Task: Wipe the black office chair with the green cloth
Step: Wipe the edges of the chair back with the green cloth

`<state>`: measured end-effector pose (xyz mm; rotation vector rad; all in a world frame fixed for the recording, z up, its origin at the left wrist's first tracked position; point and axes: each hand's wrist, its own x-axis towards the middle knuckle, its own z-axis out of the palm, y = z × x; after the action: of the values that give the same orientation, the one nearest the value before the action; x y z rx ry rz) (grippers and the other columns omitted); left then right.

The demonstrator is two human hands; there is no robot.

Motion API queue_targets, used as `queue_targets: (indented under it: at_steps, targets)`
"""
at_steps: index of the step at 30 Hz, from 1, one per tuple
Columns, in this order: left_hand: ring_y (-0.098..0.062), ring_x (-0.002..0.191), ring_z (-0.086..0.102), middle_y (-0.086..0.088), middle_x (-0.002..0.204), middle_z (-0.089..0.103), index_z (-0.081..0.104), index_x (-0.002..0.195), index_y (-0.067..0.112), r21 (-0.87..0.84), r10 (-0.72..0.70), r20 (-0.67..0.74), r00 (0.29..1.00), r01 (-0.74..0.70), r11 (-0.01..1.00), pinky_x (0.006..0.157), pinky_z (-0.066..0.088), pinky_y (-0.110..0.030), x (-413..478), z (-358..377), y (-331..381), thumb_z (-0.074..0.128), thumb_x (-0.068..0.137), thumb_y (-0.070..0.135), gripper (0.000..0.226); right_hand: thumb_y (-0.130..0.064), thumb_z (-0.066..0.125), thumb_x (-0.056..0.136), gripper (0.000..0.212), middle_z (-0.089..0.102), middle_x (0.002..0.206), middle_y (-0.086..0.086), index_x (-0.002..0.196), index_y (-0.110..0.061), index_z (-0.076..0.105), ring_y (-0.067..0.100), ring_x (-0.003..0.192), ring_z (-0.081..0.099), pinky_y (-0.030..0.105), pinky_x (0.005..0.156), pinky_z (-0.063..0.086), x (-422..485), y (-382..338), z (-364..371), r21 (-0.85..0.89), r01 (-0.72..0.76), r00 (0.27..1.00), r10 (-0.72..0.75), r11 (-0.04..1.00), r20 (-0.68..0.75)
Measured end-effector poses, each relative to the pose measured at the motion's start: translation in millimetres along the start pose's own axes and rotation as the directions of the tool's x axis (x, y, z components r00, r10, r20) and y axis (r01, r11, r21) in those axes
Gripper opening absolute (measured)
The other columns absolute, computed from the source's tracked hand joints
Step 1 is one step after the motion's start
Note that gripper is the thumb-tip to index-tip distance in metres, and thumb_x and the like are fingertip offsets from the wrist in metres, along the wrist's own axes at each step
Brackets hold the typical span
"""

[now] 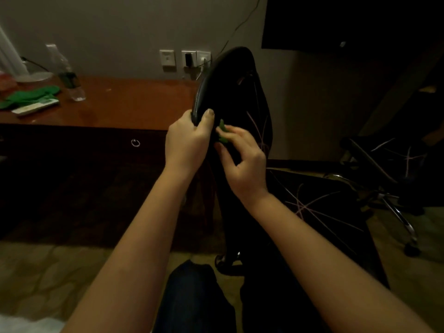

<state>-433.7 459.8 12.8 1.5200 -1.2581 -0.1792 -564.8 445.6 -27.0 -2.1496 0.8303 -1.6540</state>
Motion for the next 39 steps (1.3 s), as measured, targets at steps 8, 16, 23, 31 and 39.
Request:
queue_targets:
  at_steps: [8, 16, 23, 31, 39]
  targets:
    - [-0.014, 0.070, 0.057, 0.010, 0.073, 0.057, 0.056, 0.082, 0.022, 0.010, 0.016, 0.027, 1.000, -0.016, 1.000, 0.059, 0.040, -0.032, 5, -3, -2, 0.043, 0.090, 0.053, 0.034, -0.006, 0.060, 0.088, 0.023, 0.065, 0.112, 0.009, 0.109, -0.005, 0.070, 0.020, 0.110, 0.060, 0.025, 0.099, 0.046, -15, 20, 4, -0.040, 0.050, 0.998, -0.052, 0.998, -0.035]
    - [-0.012, 0.068, 0.056, 0.010, 0.072, 0.056, 0.052, 0.073, 0.030, -0.037, -0.028, 0.010, 1.000, 0.028, 0.999, 0.060, 0.039, -0.031, 9, 1, -4, 0.043, 0.088, 0.053, 0.029, 0.005, 0.069, 0.080, 0.026, 0.067, 0.102, 0.009, 0.104, -0.004, 0.071, 0.021, 0.100, 0.061, 0.013, 0.096, 0.040, -47, 46, -8, -0.161, 0.006, 1.000, -0.003, 0.987, 0.018]
    - [-0.024, 0.087, 0.064, 0.003, 0.085, 0.065, 0.061, 0.087, 0.024, -0.045, -0.078, 0.004, 0.997, 0.078, 0.996, 0.079, 0.053, -0.048, 7, 0, 4, 0.045, 0.086, 0.055, 0.035, -0.001, 0.073, 0.081, 0.021, 0.067, 0.099, 0.007, 0.102, -0.004, 0.072, 0.020, 0.097, 0.063, 0.018, 0.091, 0.047, -48, 48, -27, -0.156, 0.005, 0.992, 0.015, 0.988, 0.121]
    - [-0.022, 0.087, 0.065, 0.000, 0.089, 0.067, 0.062, 0.088, 0.024, -0.060, -0.103, -0.003, 0.995, 0.102, 0.993, 0.080, 0.053, -0.051, 2, 0, 13, 0.045, 0.086, 0.054, 0.034, -0.020, 0.065, 0.092, 0.018, 0.071, 0.098, -0.006, 0.107, -0.013, 0.072, 0.007, 0.097, 0.066, 0.016, 0.083, 0.051, 25, 24, -54, 0.033, -0.235, 0.931, 0.215, 0.972, 0.296]
    - [-0.021, 0.084, 0.065, -0.003, 0.089, 0.068, 0.066, 0.093, 0.016, -0.069, -0.119, -0.023, 0.993, 0.117, 0.991, 0.078, 0.052, -0.049, 2, 0, 13, 0.046, 0.087, 0.054, 0.043, -0.005, 0.067, 0.084, 0.029, 0.062, 0.113, 0.008, 0.112, -0.006, 0.068, 0.022, 0.111, 0.058, 0.032, 0.098, 0.047, 10, 3, -16, -0.033, -0.001, 0.981, 0.007, 0.999, 0.191]
